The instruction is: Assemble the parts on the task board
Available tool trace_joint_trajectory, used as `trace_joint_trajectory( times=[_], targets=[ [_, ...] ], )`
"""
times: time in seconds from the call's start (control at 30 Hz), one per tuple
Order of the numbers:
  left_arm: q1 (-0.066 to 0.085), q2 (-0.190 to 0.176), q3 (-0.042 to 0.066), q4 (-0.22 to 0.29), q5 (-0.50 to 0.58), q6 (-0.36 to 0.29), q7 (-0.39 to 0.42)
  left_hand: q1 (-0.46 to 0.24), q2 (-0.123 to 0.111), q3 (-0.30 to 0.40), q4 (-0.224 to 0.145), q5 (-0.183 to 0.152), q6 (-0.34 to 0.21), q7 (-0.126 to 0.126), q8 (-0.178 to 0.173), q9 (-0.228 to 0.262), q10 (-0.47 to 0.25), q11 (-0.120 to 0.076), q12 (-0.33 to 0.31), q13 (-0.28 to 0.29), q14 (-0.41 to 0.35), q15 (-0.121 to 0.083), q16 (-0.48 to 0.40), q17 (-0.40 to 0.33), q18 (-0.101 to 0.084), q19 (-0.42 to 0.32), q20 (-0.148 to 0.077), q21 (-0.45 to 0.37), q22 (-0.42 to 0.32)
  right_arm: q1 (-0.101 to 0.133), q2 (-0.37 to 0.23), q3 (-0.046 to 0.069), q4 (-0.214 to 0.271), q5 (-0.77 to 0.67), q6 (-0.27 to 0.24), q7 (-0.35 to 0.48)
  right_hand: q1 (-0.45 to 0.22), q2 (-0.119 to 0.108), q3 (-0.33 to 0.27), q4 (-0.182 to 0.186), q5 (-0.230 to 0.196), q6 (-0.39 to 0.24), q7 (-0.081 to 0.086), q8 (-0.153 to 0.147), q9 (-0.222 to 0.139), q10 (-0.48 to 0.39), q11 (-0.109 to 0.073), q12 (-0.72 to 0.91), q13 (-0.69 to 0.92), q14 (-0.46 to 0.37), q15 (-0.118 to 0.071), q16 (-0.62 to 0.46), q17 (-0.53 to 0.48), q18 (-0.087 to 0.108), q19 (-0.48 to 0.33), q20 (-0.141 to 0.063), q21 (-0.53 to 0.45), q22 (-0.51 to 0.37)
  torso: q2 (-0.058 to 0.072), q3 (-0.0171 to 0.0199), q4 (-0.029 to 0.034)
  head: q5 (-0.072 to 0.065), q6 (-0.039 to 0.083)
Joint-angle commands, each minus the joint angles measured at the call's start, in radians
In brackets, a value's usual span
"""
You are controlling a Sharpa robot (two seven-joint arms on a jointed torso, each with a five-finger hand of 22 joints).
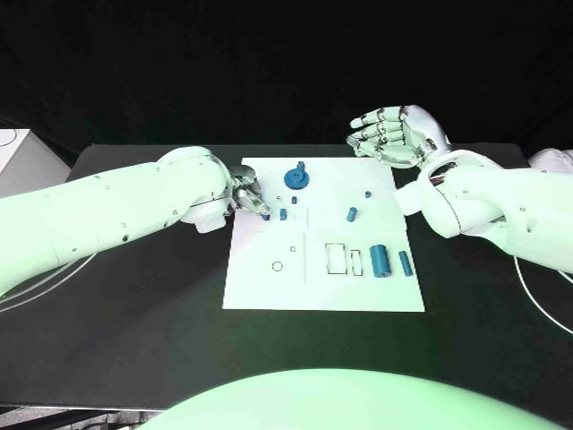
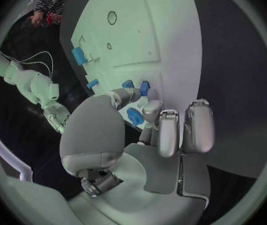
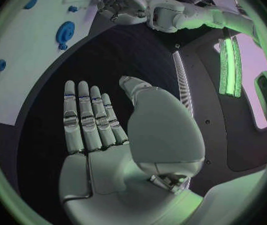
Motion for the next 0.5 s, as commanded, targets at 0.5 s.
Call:
trace_joint_trajectory(
  times=[0.5],
  targets=[
    [-0.005,0.011,-0.006,-0.011,-0.001,0.022,-0.013,-0.120,-0.012,0.001,-0.067,-0.015,0.042,-0.039,-0.021,-0.012,0.015,-0.018,0.004,0.019,0.081,-0.020,0.002,0.189,-0.013,0.000,-0.012,-0.007,0.010,-0.001,-0.001,0.000,0.001,0.000,0.015,0.006,-0.006,0.002,-0.007,-0.001,0.003,-0.006,0.054,-0.005,-0.002,-0.006,0.001,-0.004,-0.001,-0.006,0.003,-0.003,-0.003,0.013,-0.006,-0.001,-0.001,-0.003,0.001,0.0004,-0.0004,-0.003,-0.001]
  ],
)
